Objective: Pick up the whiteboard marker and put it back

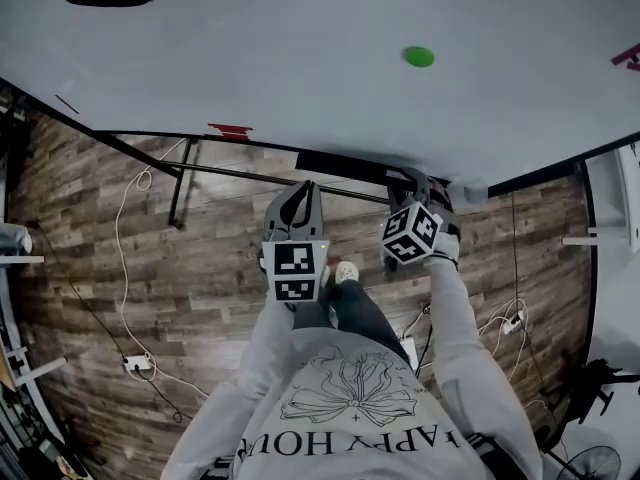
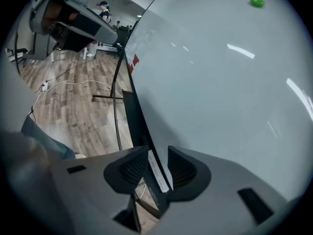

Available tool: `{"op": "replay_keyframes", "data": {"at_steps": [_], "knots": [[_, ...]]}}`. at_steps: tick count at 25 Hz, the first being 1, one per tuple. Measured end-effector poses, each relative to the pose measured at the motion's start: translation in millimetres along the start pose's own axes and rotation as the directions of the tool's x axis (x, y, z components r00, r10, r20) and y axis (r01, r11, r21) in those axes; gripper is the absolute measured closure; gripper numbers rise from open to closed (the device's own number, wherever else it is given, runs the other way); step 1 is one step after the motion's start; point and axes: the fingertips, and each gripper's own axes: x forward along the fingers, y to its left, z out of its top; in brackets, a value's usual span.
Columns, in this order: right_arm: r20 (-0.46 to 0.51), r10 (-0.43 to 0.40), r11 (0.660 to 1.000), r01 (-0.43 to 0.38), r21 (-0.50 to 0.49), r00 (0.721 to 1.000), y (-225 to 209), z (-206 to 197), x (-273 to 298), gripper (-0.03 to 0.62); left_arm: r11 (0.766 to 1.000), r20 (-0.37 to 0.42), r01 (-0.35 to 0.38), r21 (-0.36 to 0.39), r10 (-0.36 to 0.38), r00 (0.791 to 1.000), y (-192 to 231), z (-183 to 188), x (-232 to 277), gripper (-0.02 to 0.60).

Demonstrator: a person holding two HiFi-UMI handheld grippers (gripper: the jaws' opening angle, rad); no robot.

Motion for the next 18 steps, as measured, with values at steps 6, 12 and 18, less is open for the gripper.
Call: {"op": "replay_keyframes", "data": {"at_steps": [6,12,18], "knots": [[-0.050,0.082,0.991,-0.087,-0.105,0.995,7,-7,23,0.473,1.000,-0.006,-0.021,-0.005,0.021,1.000,-4,0,3,0.568],[-0.110,0.134,0.969,-0.154,-0.195,0.985,17,-14,40,0.471,0.999,-0.004,-0.041,-0.014,0.041,0.999,-5,2,4,0.568],[-0.147,0.175,0.959,-0.203,-0.197,0.973,24,-18,56,0.474,0.999,0.001,-0.047,-0.019,0.047,0.999,-6,5,7,0.568]]}}
